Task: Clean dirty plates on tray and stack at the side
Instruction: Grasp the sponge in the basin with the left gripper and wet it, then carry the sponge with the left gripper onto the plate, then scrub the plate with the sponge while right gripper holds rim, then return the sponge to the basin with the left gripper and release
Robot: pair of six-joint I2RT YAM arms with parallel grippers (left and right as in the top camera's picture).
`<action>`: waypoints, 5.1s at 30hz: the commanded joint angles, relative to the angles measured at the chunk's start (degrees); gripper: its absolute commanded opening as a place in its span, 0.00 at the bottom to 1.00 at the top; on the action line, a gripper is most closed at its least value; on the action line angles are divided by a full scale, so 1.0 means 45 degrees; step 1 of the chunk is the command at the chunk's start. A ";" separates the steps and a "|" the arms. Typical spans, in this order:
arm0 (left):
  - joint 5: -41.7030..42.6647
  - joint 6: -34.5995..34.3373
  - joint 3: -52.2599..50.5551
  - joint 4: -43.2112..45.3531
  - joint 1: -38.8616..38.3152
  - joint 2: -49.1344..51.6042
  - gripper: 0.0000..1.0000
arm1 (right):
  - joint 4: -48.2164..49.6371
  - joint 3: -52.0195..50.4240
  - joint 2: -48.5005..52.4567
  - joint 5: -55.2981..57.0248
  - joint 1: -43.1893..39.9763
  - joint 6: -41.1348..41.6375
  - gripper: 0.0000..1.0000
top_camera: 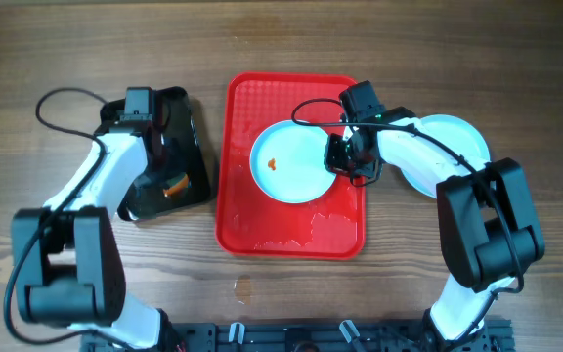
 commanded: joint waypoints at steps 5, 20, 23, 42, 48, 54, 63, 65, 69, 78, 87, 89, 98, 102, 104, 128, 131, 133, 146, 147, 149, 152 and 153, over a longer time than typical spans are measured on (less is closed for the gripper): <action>-0.0432 0.1885 -0.0083 -0.0034 0.0078 -0.0520 0.62 | -0.0044 -0.0151 0.0189 -0.0112 0.0058 0.0185 0.16; -0.0486 0.1515 -0.2229 0.3191 0.0087 0.0049 0.38 | -0.0010 -0.0151 0.0189 -0.0112 0.0058 0.0185 0.16; -0.0539 0.1559 -0.2171 0.2856 0.0092 -0.0063 0.57 | -0.0010 -0.0151 0.0189 -0.0112 0.0058 0.0180 0.16; -0.1384 0.0262 -0.1564 0.1054 0.0447 -0.0908 0.49 | 0.0010 -0.0151 0.0189 -0.0112 0.0058 0.0189 0.16; -0.0126 0.0262 -0.2011 0.2205 0.0442 0.0267 0.04 | 0.0131 -0.0151 0.0189 -0.0112 0.0058 0.0189 0.17; 0.0053 0.0457 -0.1860 0.1909 0.0447 0.0049 0.04 | 0.0121 -0.0151 0.0189 -0.0112 0.0058 0.0189 0.17; 0.0709 0.0656 -0.0097 0.0121 0.0432 -0.1880 0.04 | 0.0131 -0.0151 0.0189 -0.0112 0.0058 0.0189 0.17; 0.1661 0.0656 0.0277 -0.0126 0.0408 -0.2429 0.04 | 0.0136 -0.0151 0.0189 -0.0112 0.0058 0.0180 0.17; 0.3759 0.0510 0.0641 0.0112 -0.0044 -0.3177 0.04 | 0.0136 -0.0151 0.0189 -0.0112 0.0058 -0.0097 0.17; 0.4517 -0.1710 0.0641 0.1802 -0.3298 -0.2467 0.04 | 0.0199 -0.0151 0.0189 -0.0107 0.0058 -0.0559 0.16; 0.4240 -0.3235 0.0641 0.2939 -0.5396 0.0223 0.04 | 0.1001 -0.0151 0.0189 -0.0053 0.0068 -0.1491 0.08; 0.4240 -0.3249 0.0641 0.3356 -0.5547 0.0772 0.04 | 0.1001 -0.0151 0.0189 -0.0058 0.0068 -0.1481 0.07; 0.4235 -0.3361 0.0641 0.5304 -0.5591 0.2501 0.04 | 0.0933 -0.0155 0.0189 -0.0058 0.0078 -0.1486 0.04; 0.3643 -0.2769 0.0641 0.5173 -0.5547 0.2773 0.04 | 0.0787 -0.0155 0.0194 -0.0053 0.0107 -0.1477 0.04; 0.2783 -0.2623 0.0641 0.4935 -0.5547 0.2866 0.04 | 0.0695 -0.0155 0.0194 -0.0049 0.0112 -0.1457 0.04; -0.4391 -0.1768 0.4192 0.0369 -0.5547 0.2958 0.04 | -0.1054 -0.0155 0.0194 0.2521 0.0107 0.0243 0.04; -0.4396 -0.1851 0.4779 -0.0189 -0.5484 0.2890 0.04 | -0.1132 -0.0155 0.0194 0.2647 0.0102 0.0243 0.04; -0.4376 -0.2079 0.5003 -0.0476 -0.5333 0.2739 0.04 | -0.1185 -0.0155 0.0194 0.2691 0.0102 0.0243 0.04; -0.2652 -0.2011 0.5051 -0.3565 -0.3070 0.0034 0.04 | -0.1190 -0.0155 0.0194 0.2686 0.0102 0.0019 0.04; -0.2652 -0.1977 0.5047 -0.3905 -0.2701 -0.0053 0.04 | -0.1151 -0.0155 0.0194 0.2686 0.0102 -0.0180 0.04; -0.2424 -0.1637 0.4940 -0.4201 -0.2025 -0.0073 0.04 | -0.1054 -0.0155 0.0194 0.2681 0.0102 -0.0554 0.04; -0.0699 -0.0903 0.4129 -0.3449 -0.0942 -0.0019 0.04 | -0.0869 -0.0155 0.0194 0.2671 0.0102 -0.1205 0.04; 0.0117 -0.0661 0.3390 -0.2579 -0.0476 0.0044 0.04 | -0.0855 -0.0155 0.0194 0.2657 0.0102 -0.1399 0.04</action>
